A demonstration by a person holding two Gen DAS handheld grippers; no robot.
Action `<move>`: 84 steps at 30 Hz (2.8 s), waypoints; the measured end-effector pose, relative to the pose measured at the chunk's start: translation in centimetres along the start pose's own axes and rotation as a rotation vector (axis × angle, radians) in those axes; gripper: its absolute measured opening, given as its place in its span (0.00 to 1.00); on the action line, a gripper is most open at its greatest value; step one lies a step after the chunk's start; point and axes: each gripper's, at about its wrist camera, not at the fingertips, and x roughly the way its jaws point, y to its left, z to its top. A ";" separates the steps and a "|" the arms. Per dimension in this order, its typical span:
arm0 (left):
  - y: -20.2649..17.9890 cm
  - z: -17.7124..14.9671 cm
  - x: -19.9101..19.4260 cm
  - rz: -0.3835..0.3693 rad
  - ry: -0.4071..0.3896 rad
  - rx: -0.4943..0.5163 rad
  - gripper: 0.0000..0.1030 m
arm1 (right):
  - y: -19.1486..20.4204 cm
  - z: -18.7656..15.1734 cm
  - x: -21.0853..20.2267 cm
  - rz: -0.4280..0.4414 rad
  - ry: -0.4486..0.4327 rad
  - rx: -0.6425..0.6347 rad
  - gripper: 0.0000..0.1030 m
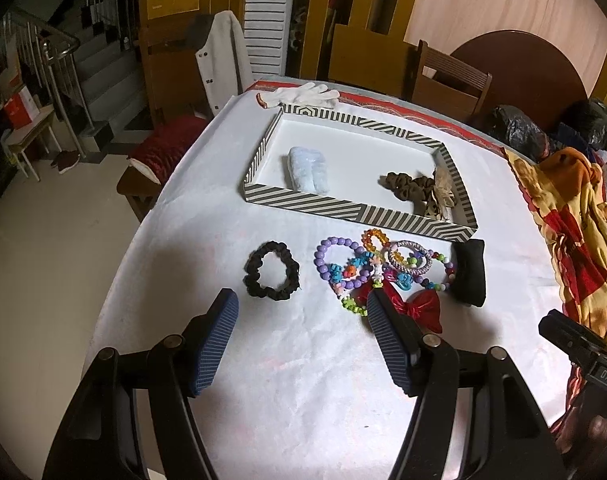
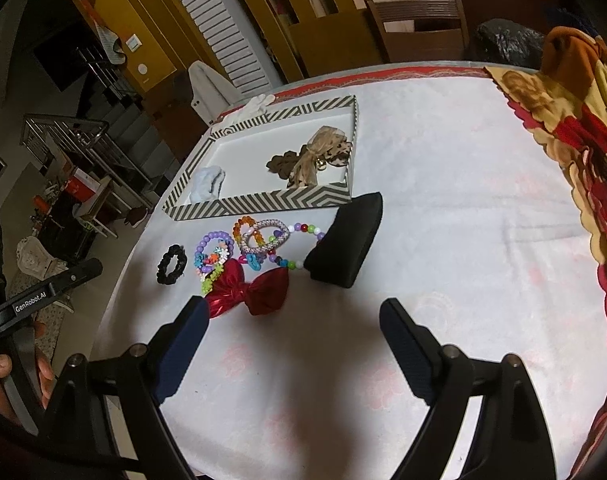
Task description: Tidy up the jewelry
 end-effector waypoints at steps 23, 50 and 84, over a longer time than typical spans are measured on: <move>2.1 0.0 2.2 0.021 0.052 -0.057 0.53 | 0.3 0.7 3.4 0.011 0.062 0.000 0.87; 5.4 1.9 11.6 -0.016 0.200 -0.060 0.53 | -3.4 4.4 11.2 -0.173 0.110 0.096 0.87; 4.0 2.4 16.3 0.084 0.286 0.066 0.50 | -4.1 4.6 12.7 -0.261 0.131 0.011 0.15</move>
